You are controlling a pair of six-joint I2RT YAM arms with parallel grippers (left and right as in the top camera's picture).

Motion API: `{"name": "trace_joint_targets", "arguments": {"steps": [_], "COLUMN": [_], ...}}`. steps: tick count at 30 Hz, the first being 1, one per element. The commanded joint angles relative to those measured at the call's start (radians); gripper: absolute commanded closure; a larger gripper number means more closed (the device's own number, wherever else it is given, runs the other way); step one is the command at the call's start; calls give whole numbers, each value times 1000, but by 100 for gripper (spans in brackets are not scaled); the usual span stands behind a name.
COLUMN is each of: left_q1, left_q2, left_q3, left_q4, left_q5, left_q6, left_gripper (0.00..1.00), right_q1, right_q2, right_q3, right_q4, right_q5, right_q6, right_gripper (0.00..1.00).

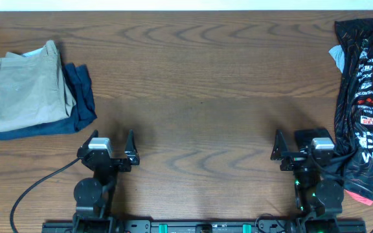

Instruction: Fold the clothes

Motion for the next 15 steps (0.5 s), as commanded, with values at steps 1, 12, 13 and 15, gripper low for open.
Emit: {"name": "trace_joint_targets", "arguments": {"steps": [1,12,13,15], "left_q1": [-3,-3,-3,-3], "left_q2": [51,364,403,475], "left_q3": [7,255,294,369], "left_q4": [-47,-209,-257,-352], "left_q5": [33,52,52,61], "left_q6": [-61,-66,-66,-65], "left_gripper": [2,2,2,2], "right_q1": [-8,-9,-10,-10], "right_q2": [39,397,448,557], "right_q3": [27,307,342,415], "right_q4": [-44,-291,-324,-396], "right_q5": [-12,99,111,147], "right_q6": [26,25,25,25], "right_gripper": [1,1,1,1]}}
